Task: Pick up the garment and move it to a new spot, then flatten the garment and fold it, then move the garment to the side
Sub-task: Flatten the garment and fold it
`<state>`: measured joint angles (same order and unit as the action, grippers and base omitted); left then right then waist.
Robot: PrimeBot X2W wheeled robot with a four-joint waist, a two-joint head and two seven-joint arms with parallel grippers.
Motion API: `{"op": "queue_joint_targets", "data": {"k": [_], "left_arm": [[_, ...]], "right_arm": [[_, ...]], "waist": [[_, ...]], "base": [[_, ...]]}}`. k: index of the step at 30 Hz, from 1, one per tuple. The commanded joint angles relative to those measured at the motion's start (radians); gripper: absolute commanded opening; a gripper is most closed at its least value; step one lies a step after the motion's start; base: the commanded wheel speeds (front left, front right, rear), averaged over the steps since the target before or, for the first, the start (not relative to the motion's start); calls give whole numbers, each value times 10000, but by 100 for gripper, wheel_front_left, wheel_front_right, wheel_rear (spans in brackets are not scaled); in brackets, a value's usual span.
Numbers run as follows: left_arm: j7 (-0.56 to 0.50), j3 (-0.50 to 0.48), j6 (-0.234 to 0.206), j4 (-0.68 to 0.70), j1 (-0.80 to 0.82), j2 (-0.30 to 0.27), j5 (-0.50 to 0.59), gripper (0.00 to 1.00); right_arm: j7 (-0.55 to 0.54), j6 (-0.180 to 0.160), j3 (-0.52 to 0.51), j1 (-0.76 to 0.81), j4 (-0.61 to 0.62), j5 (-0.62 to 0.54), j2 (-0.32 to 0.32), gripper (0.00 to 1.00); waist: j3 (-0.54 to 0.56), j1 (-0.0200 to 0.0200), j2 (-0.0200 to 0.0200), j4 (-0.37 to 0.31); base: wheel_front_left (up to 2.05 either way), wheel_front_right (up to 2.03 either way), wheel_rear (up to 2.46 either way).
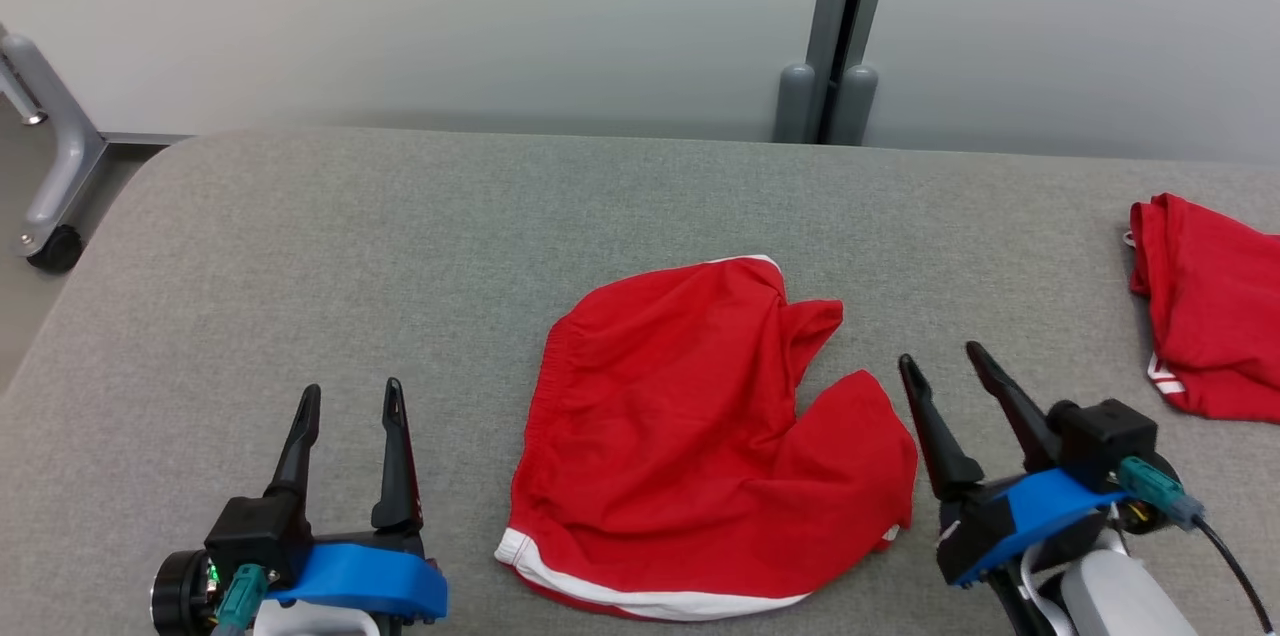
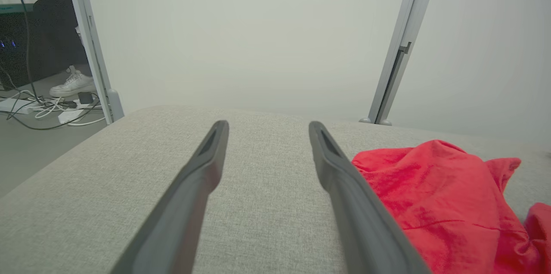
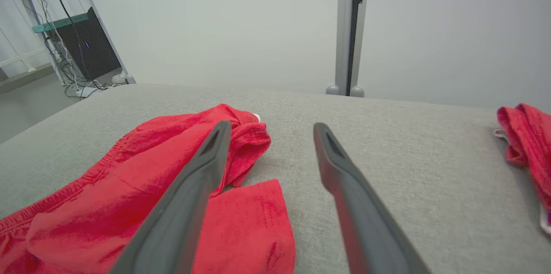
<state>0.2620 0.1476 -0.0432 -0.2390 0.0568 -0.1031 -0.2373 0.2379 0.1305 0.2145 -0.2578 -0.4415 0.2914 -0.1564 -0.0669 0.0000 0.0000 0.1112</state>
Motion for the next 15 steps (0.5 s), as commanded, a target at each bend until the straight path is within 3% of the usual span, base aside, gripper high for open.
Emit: {"op": "queue_joint_targets", "data": {"k": [1, 7, 15], "left_arm": [[41, -32, -5, 50, -77, -48, 8, 100], [41, -33, 7, 66, -73, -34, 80, 100], [41, -28, 66, 24, 6, -48, 101, 100]], "right_arm": [[-102, 6, -341, 386, 298, -105, -34, 100], [-543, 6, -1371, 1672, 1373, -446, 181, 100], [-1066, 6, -1634, 2695, 2341, -712, 431, 100]], "waist": [[25, 0, 0, -114], [26, 0, 0, -304], [41, 0, 0, -384]], "base": [[0, 0, 0], [0, 0, 0], [0, 0, 0]]}}
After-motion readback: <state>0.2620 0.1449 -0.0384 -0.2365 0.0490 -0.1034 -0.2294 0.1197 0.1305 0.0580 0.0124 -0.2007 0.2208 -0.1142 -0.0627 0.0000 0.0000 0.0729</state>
